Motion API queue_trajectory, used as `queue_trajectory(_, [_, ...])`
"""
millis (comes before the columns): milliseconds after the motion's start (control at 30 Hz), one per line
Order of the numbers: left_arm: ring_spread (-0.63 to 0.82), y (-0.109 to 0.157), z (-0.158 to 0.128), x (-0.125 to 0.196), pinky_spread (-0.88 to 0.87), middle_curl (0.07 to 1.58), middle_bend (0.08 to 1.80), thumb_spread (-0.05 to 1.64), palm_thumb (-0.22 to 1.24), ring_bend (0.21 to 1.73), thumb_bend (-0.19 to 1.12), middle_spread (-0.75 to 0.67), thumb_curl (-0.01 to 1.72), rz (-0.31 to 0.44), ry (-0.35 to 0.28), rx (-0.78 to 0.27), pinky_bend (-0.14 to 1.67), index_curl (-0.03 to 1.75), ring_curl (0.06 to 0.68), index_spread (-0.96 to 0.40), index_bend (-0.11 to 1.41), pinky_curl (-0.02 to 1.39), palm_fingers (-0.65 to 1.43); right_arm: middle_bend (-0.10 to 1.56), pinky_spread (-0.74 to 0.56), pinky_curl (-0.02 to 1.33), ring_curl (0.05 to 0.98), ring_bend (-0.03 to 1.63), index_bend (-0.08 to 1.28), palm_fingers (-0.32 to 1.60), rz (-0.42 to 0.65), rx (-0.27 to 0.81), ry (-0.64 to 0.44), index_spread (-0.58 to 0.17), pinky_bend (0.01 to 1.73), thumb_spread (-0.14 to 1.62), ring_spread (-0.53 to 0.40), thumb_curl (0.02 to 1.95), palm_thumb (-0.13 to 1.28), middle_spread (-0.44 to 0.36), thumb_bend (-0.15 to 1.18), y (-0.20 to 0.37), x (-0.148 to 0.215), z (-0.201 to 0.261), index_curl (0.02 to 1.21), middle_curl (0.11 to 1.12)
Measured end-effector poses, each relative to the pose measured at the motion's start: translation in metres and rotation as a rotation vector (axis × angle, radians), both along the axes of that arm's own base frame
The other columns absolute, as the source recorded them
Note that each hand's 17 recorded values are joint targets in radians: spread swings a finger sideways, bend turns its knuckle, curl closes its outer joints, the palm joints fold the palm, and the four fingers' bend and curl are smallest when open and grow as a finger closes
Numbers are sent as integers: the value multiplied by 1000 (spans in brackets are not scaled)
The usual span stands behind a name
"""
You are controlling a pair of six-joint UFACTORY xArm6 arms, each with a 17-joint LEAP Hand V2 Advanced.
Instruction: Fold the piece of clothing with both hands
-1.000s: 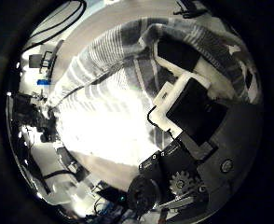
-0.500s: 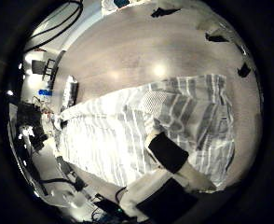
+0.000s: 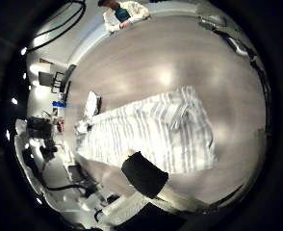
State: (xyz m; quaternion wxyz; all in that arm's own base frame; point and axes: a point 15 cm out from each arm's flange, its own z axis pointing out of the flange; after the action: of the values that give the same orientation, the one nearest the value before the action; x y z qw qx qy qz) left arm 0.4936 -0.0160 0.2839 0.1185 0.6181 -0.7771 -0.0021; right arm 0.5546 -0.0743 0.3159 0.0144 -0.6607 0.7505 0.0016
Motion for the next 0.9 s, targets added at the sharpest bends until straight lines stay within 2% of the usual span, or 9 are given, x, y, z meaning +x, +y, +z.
queue_trajectory(67, [397, -6, -19, -8, 471, 419, 169, 1019, 306, 707, -26, 285, 320, -3, 22, -11, 426, 551, 258, -35, 170, 408, -28, 454, 415, 424, 344, 909, 154, 170, -10, 6, 22, -300, 857, 1170, 20, 347, 277, -15, -31, -1, -2, -8, 380, 418])
queue_trajectory(133, [410, -11, -37, -10, 480, 402, 169, 1025, 307, 696, -24, 289, 317, -5, 17, -16, 414, 528, 252, -31, 172, 397, -18, 459, 422, 414, 338, 912, 159, 185, -17, 11, 45, -272, 852, 1160, 35, 342, 269, 11, -28, -1, -3, -19, 370, 415])
queue_trajectory(333, [430, -22, -66, -18, 492, 363, 171, 1032, 307, 676, -25, 292, 313, -7, 33, -23, 396, 478, 240, -19, 179, 377, 1, 468, 434, 393, 324, 918, 164, 215, -57, 19, 128, -205, 855, 1137, 61, 333, 259, 73, -25, 1, -2, -63, 350, 408])
queue_trajectory(467, [435, -32, -71, -19, 495, 344, 171, 1040, 309, 667, -24, 292, 311, -14, 44, -32, 390, 456, 234, -17, 181, 368, 10, 466, 423, 382, 316, 929, 167, 231, -69, 21, 161, -179, 859, 1124, 69, 330, 255, 98, -25, 1, -2, -83, 342, 401])
queue_trajectory(900, [440, -26, -79, -19, 490, 304, 171, 1050, 306, 649, -24, 294, 304, -8, 54, -38, 376, 410, 225, -11, 181, 350, 26, 454, 373, 339, 292, 942, 174, 277, -104, 14, 179, -153, 861, 1110, 65, 324, 272, 114, -22, 11, 4, -104, 340, 388])
